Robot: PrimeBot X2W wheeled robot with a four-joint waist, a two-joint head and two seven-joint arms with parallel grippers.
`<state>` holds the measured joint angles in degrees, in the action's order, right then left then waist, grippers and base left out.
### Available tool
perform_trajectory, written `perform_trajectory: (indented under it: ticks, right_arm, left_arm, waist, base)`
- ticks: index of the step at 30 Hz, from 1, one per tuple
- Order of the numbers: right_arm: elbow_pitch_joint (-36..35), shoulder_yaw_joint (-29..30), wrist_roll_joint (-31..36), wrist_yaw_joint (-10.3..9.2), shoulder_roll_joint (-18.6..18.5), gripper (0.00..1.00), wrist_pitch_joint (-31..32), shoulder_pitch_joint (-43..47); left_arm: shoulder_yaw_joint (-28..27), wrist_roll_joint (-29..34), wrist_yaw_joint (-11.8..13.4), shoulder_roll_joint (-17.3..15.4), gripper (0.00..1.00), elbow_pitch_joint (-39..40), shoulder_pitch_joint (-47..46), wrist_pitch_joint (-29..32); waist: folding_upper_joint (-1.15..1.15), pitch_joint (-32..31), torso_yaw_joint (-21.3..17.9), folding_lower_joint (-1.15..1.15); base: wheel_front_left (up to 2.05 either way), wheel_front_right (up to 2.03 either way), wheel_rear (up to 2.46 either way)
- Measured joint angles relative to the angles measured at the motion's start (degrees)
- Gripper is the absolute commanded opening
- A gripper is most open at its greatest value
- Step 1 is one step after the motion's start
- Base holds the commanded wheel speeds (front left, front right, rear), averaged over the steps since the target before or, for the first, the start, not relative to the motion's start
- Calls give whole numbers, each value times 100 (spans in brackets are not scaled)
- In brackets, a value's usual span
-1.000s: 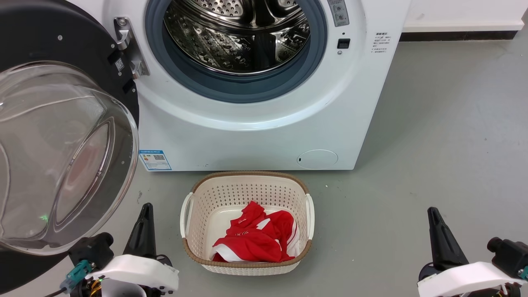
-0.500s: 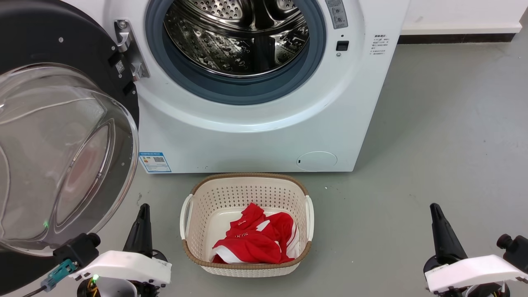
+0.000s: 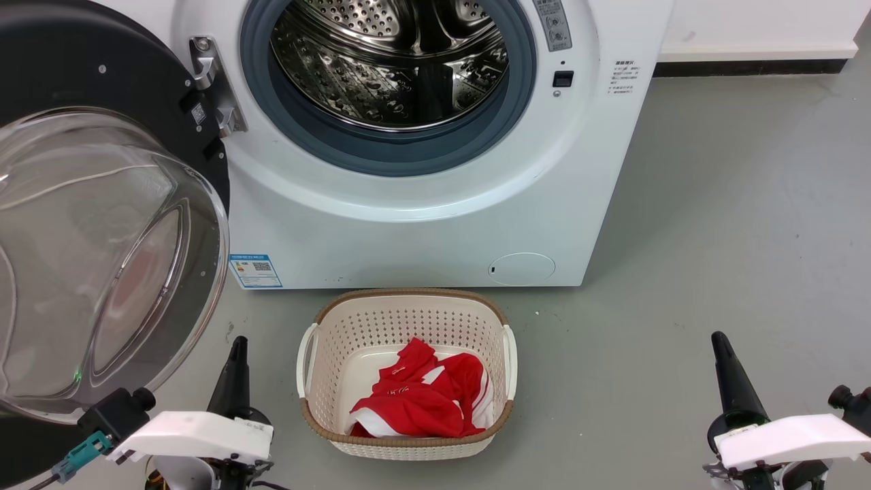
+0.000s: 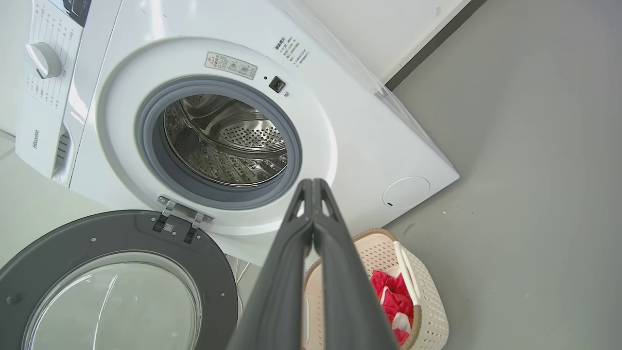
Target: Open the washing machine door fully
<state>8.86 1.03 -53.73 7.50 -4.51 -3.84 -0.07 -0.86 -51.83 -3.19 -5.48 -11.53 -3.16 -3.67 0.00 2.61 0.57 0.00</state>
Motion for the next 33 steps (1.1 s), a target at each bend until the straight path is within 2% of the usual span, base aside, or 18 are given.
perform_trajectory:
  ticks: [33]
  right_arm:
    - [247,130,-2042,-1,-21,0,397,-288]
  left_arm:
    - [-297,-2024,-210,116,0,-125,-159,508]
  waist:
    - [0,-102,-24,0]
  base:
    - [0,0,0]
